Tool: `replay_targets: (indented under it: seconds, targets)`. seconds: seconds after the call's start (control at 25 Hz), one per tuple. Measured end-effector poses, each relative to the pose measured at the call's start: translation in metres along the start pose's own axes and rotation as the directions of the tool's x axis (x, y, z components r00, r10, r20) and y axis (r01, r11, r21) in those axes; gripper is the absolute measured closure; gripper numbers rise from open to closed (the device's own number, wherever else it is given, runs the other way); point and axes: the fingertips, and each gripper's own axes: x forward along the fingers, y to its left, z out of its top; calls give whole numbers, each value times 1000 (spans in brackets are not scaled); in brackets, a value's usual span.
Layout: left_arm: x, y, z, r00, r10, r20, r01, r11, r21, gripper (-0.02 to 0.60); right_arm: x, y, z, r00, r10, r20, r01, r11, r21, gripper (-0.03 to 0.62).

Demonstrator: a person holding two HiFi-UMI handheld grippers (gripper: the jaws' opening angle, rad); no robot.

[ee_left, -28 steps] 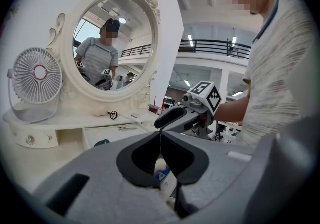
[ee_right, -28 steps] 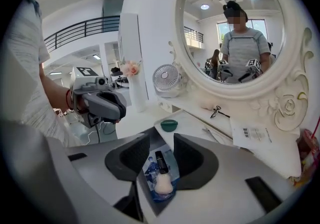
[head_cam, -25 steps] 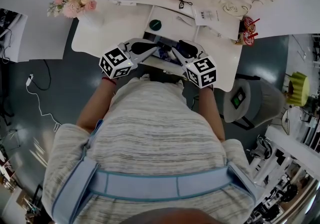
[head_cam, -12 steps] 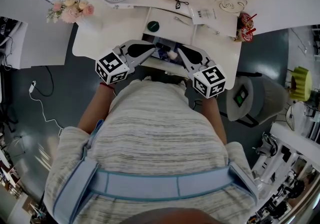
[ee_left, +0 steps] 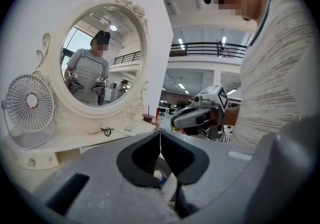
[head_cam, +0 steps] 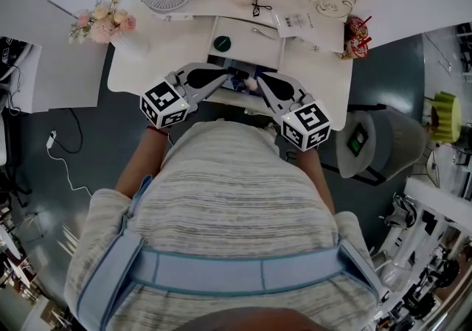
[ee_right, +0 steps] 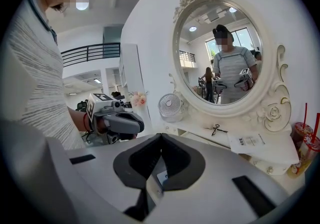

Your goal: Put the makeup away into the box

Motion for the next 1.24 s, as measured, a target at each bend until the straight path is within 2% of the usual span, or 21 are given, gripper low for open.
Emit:
replay_targets:
  seconds: [0.4,1.24]
  targets:
    - [4,0,7,1000,-5,8,5,1000,19,566,-4,-5,1,1000,-30,-3,30,999,-13,586]
    - [-2,1,9,1000,20,14,-20,1000,24,566,4,-1,10,1000,-1,18,2,1000,-24,586]
